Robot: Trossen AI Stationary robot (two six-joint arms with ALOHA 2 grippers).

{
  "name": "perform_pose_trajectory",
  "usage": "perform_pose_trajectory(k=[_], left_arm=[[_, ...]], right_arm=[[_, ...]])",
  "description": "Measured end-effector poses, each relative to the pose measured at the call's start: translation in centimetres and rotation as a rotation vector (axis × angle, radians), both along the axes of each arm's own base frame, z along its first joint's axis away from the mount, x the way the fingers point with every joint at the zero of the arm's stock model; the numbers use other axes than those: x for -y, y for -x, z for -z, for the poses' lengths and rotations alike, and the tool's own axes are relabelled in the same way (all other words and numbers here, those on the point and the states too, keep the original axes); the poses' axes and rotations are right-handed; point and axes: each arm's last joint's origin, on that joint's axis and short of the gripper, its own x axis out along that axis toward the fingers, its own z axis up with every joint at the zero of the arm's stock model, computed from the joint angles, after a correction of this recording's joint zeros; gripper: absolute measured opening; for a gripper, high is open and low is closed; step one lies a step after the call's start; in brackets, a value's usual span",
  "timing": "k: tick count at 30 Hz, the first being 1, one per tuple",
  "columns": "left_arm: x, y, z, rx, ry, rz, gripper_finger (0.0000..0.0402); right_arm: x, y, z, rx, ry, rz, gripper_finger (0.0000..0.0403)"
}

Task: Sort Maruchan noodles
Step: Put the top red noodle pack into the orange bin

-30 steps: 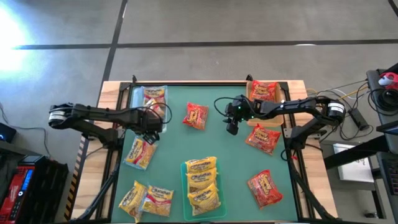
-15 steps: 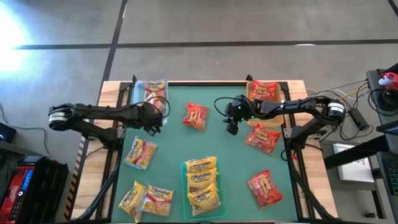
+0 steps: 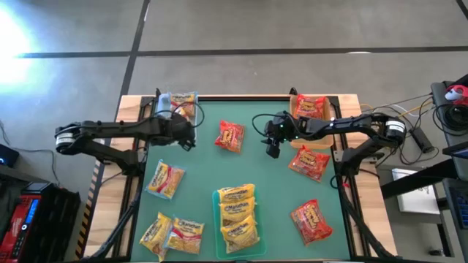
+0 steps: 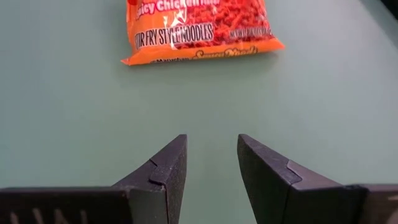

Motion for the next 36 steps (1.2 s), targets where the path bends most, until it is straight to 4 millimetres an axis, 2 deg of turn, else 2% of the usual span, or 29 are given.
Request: perform_pose_trajectory(k=[5, 11, 18, 26, 31, 36], left_arm=[[-0.4, -2.5, -0.5, 0.152, -0.028, 0.078, 0.0223], [-0.8, -6.1, 1.0, 0.282, 0.041, 0.229, 0.0223], [-1.4, -9.4, 3.7, 0.226, 0.069, 0.304, 0.0223], [-3.0, -11.7, 6.5, 0.130, 0.076, 0.297, 0.0223], [-4.2, -12.7, 7.4, 0.119, 0.056, 0.315, 0.0223], [-5.3, -13.7, 7.4, 0.148, -0.011, 0.399, 0.0223]], right_arm=[[0.1, -0.3, -0.3, 0.027, 0.060, -0.044, 0.0132], [0.2, -0.4, -0.5, 0.034, 0.153, -0.120, 0.0132], [0.3, -0.7, -0.9, 0.072, 0.193, -0.133, 0.0132], [0.3, -0.7, -0.9, 0.084, 0.147, -0.091, 0.0132], [0.3, -0.6, -0.8, 0.078, 0.139, -0.086, 0.0132], [0.3, -0.7, -0.8, 0.078, 0.144, -0.090, 0.0132]])
